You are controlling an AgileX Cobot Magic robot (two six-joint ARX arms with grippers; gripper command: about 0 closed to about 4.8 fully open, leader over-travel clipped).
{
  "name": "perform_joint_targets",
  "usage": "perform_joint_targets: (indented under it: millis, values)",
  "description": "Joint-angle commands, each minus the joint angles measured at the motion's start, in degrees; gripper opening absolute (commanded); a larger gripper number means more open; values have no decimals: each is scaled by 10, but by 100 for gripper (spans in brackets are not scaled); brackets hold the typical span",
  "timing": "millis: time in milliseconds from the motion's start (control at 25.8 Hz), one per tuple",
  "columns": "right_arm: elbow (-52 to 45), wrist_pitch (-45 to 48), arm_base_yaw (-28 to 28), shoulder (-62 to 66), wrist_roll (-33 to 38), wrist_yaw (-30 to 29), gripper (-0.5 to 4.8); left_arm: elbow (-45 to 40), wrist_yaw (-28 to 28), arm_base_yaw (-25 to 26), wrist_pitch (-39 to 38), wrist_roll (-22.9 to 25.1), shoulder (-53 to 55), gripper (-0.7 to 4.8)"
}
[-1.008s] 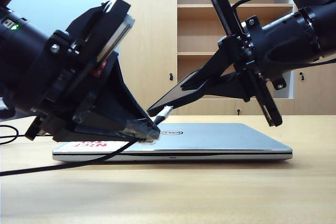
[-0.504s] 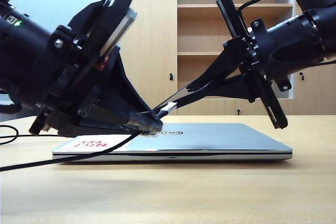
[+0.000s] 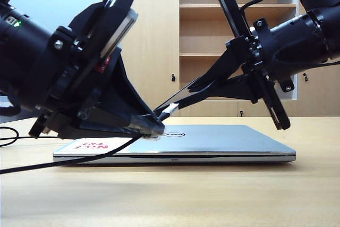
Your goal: Pick up the charging cable and the phone, plug the charging cable into the charging port on the phone, and finally place them back on the table.
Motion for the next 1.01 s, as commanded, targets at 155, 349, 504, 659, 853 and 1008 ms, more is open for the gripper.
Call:
perform_joint_targets:
  millis: [155, 349, 504, 659, 853, 1008]
  values:
    - [3, 19, 3, -3, -34, -22, -5, 4, -4, 1, 20, -2, -2, -6]
    - [3, 18, 2, -3, 24, -38, -5, 4, -4, 1, 20, -2, -2, -6]
    - [3, 18, 2, -3, 66, -36, -5, 4, -4, 1, 16, -2, -2, -6]
    - [4, 23, 2, -3, 77, -25, -5, 4, -4, 1, 9, -2, -2, -6]
    - [4, 23, 2, -3, 76, -8, -6, 4, -4, 1, 9, -2, -2, -6]
    - [3, 23, 2, -3, 70, 4, -5, 4, -4, 1, 9, -2, -2, -6]
